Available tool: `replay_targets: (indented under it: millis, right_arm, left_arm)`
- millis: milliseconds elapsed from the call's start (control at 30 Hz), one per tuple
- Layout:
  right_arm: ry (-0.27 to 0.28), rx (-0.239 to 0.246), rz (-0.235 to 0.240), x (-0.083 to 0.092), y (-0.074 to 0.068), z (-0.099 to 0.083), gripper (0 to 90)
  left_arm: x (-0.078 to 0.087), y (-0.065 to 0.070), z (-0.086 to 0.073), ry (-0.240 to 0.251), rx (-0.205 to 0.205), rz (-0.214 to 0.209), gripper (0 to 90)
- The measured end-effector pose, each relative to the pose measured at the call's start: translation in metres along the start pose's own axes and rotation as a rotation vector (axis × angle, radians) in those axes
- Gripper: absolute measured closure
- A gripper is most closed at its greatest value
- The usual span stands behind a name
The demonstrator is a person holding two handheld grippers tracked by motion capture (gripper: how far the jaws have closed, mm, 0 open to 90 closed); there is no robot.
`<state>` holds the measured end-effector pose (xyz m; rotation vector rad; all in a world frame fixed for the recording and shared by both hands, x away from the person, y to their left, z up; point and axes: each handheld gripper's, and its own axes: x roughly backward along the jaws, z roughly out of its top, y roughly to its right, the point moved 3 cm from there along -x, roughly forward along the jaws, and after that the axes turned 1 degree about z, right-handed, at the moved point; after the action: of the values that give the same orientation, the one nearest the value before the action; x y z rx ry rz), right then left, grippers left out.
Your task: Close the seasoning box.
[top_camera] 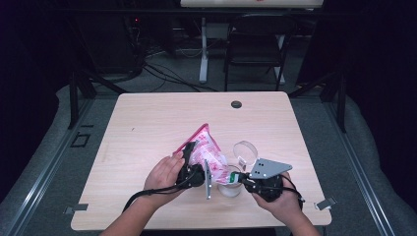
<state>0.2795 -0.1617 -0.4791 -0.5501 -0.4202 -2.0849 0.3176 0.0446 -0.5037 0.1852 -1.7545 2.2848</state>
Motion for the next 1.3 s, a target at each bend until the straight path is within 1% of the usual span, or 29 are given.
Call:
replay_targets:
  millis: [367, 600, 900, 1067, 1300]
  right_arm:
    - [0.010, -0.008, -0.006, 0.0004, 0.0003, -0.0018, 90.0]
    - [0.010, -0.008, -0.008, 0.0008, 0.0006, -0.0026, 90.0]
    - [0.021, -0.013, -0.007, 0.0014, 0.0011, -0.0034, 90.0]
    - [0.023, -0.017, -0.007, 0.0014, 0.0018, -0.0041, 90.0]
    - [0.029, -0.022, -0.012, 0.0010, 0.0023, -0.0048, 90.0]
  left_arm:
    - [0.0006, -0.0021, 0.0030, 0.001, -0.020, 0.009, 61.9]
    - [0.0003, -0.0028, 0.0046, 0.009, -0.025, 0.013, 61.9]
    - [0.0013, -0.0055, 0.0069, 0.005, -0.033, 0.018, 61.9]
    - [0.0010, -0.0060, 0.0080, 0.017, -0.034, 0.026, 61.9]
    - [0.0011, -0.0070, 0.0094, 0.012, -0.040, 0.025, 62.0]
